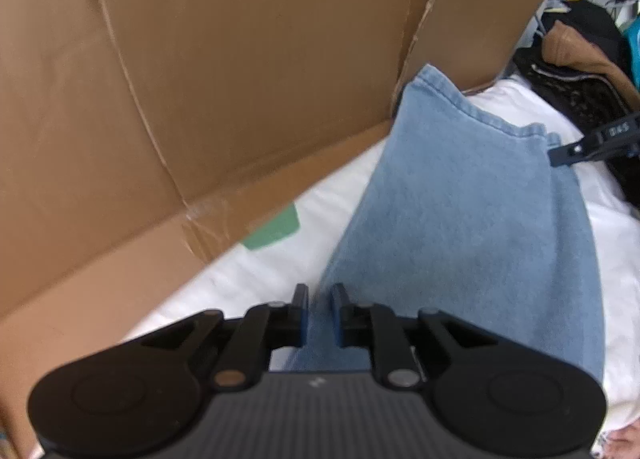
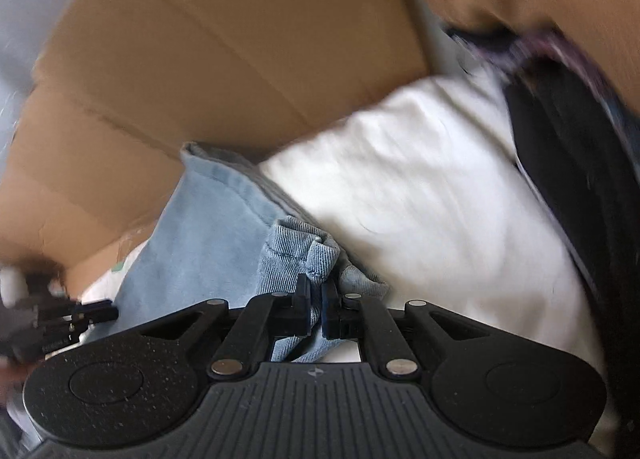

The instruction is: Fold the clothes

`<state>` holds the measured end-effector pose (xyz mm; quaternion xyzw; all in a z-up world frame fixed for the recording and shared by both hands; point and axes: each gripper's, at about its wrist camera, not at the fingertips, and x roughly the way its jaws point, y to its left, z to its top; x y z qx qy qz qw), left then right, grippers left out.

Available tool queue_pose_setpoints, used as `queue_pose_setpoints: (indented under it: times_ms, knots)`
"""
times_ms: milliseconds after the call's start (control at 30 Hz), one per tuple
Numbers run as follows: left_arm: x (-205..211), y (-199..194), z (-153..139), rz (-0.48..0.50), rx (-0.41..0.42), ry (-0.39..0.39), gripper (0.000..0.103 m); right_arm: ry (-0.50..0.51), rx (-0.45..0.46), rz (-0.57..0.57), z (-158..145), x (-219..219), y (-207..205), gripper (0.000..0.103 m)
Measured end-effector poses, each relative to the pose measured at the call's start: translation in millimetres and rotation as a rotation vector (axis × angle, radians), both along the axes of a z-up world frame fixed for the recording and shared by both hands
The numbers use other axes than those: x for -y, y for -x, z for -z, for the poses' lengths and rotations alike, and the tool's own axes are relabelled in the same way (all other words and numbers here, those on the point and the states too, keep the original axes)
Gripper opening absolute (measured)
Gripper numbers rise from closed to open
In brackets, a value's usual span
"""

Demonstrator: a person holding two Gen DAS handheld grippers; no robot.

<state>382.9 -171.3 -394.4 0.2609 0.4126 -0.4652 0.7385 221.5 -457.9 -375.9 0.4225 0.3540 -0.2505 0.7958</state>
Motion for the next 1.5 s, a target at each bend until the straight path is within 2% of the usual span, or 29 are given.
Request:
queue_pose_setpoints:
  times_ms: [67,200,300,467,600,633,733,900,1067,1267,1367,1433,1500]
  knots:
    - [3.7,6.6,-7.7,-0.007,0.026,0.003,0.015,0.011,0.010,0.007,-5.1,-3.0,3.8,0.003]
    - [10.3,26.4,-24.9,-0.026,-0.010,0.070,0.041,0.018,0.016,0.018,-14.2,-6.1,11.7,0.002]
    - [16.0,51.9,-30.4,-0.019,-0.048,0.104,0.043,0.009,0.030,0.027,-19.6,-5.1,16.5,0.002]
    - [27.6,100.0,-31.4,-0.014,-0.107,0.147,0.052,0.007,0.052,0.031,-30.3,-4.1,16.4,0.002]
    - [36.6,139.4,-31.6,-0.007,-0.141,0.193,0.082,0.008,0.045,0.033,-33.2,-4.2,13.7,0.002]
    - [39.4,149.1,-30.7,0.002,-0.131,0.197,0.084,0.007,0.042,0.033,-33.2,-3.9,13.3,0.002]
    - [47.9,173.4,-23.3,0.034,-0.030,0.151,0.084,0.009,0.040,0.023,-35.6,-3.2,11.7,0.002]
    - [47.5,192.9,-15.0,0.001,0.078,0.085,0.083,0.021,0.052,0.016,-42.4,-5.1,9.0,0.002]
    - [38.5,195.8,-6.5,-0.069,0.058,0.051,0.082,0.012,0.082,0.038,-44.6,-6.0,10.5,0.002]
    - [33.6,204.3,0.3,-0.108,0.074,0.029,0.078,-0.001,0.107,0.060,-44.3,-5.3,11.4,0.002]
    - [33.6,207.3,-1.1,-0.109,0.088,0.032,0.072,-0.005,0.111,0.065,-42.9,-4.5,12.5,0.002]
    - [32.9,209.3,-5.4,-0.104,0.099,0.041,0.059,-0.009,0.113,0.068,-41.9,-4.0,13.2,0.002]
    - [32.1,211.0,-9.9,-0.098,0.110,0.051,0.053,-0.012,0.116,0.072,-41.0,-3.5,13.9,0.002]
